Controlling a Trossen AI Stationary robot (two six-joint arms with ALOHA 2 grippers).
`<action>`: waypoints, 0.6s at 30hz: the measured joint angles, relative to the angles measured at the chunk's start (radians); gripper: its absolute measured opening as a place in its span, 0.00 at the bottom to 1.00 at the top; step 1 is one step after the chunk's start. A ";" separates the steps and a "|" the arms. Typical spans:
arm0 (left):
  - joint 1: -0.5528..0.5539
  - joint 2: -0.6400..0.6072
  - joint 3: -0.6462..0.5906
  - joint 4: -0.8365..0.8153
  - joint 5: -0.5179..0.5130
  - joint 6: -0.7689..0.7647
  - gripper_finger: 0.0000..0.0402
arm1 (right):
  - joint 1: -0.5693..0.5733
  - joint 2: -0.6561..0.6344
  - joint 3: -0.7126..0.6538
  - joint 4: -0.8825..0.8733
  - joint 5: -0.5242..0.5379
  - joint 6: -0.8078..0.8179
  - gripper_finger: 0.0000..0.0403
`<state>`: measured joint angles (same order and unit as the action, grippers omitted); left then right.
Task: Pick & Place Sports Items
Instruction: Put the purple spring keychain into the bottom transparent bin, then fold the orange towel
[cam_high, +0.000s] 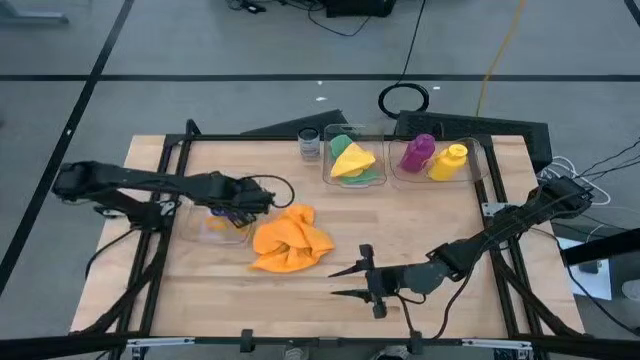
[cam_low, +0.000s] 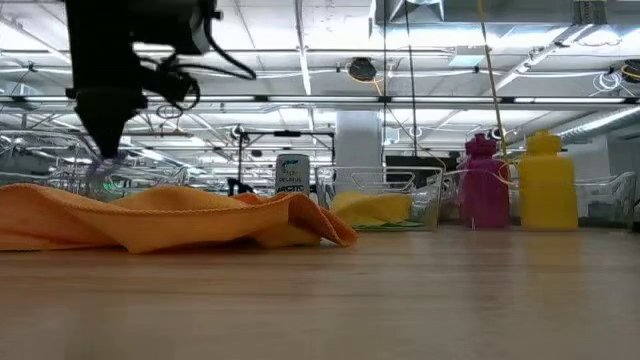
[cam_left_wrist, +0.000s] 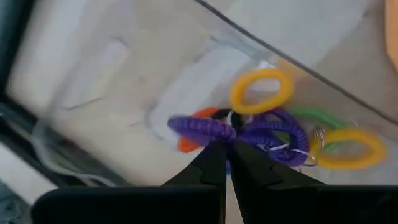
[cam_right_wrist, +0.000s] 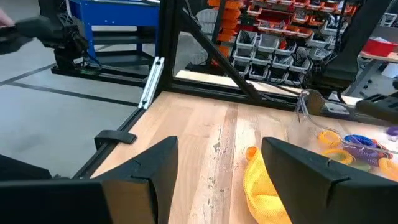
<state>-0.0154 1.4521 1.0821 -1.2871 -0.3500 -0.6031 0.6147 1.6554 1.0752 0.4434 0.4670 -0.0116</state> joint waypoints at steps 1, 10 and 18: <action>0.012 0.000 -0.018 0.023 0.007 0.016 0.02 | 0.000 0.000 0.000 -0.006 0.000 0.000 0.42; 0.077 0.000 -0.050 0.072 0.010 0.078 0.15 | 0.000 0.000 0.000 -0.014 0.000 0.000 0.42; 0.089 0.000 -0.050 0.076 -0.006 0.077 0.41 | -0.008 0.000 0.000 -0.046 0.000 -0.061 0.42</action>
<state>0.0738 1.4521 1.0321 -1.2112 -0.3559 -0.5265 0.6064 1.6554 1.0752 0.3972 0.4671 -0.0728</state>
